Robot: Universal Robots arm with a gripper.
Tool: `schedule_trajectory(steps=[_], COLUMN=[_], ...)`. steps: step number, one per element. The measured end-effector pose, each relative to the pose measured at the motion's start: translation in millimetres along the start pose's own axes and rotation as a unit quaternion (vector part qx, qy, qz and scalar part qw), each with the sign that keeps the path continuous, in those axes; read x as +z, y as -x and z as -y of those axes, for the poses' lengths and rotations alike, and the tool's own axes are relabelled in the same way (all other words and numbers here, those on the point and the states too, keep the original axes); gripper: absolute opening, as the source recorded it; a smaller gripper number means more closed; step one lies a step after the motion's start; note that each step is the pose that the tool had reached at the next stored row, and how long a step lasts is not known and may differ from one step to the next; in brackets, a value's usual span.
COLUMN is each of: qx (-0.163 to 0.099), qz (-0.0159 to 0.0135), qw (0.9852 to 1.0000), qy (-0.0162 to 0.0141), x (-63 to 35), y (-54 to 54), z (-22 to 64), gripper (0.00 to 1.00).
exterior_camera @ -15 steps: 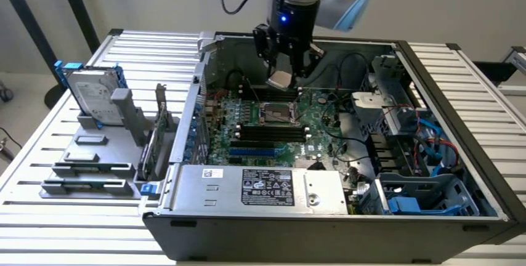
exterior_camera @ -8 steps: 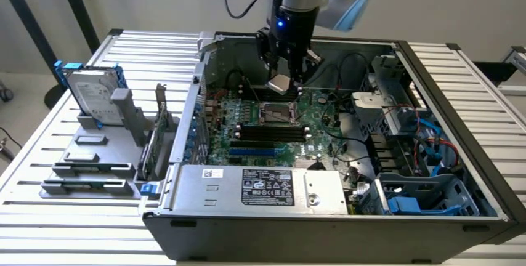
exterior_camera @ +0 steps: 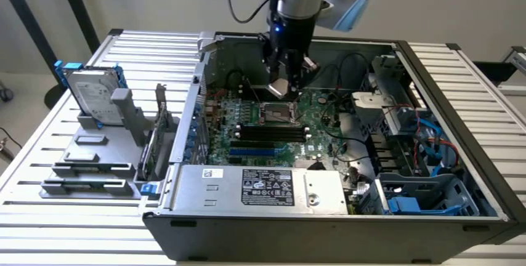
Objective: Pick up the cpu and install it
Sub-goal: 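Place the cpu into insertion slot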
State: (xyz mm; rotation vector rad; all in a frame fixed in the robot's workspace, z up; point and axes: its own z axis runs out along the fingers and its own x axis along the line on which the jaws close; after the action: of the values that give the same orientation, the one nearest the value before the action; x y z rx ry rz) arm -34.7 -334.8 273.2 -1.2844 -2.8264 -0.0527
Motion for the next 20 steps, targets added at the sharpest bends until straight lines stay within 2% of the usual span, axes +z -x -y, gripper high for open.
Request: schedule_trajectory(steps=[5,10,15,18,20], qx=[0.045,0.091,0.136,0.162,0.181], qz=[0.0007,0.0014,0.0021,0.0025,0.0028], qw=[0.999,0.9959,0.9907,0.9867,0.9835], qy=[0.0022,0.0044,0.0065,0.0077,0.0086], x=[7.3,14.8,22.1,26.4,29.2], y=[0.4,0.7,1.1,1.3,1.4], z=[0.1,0.2,0.3,0.4,0.4], gripper=[0.55,0.55,0.55,0.55,0.55])
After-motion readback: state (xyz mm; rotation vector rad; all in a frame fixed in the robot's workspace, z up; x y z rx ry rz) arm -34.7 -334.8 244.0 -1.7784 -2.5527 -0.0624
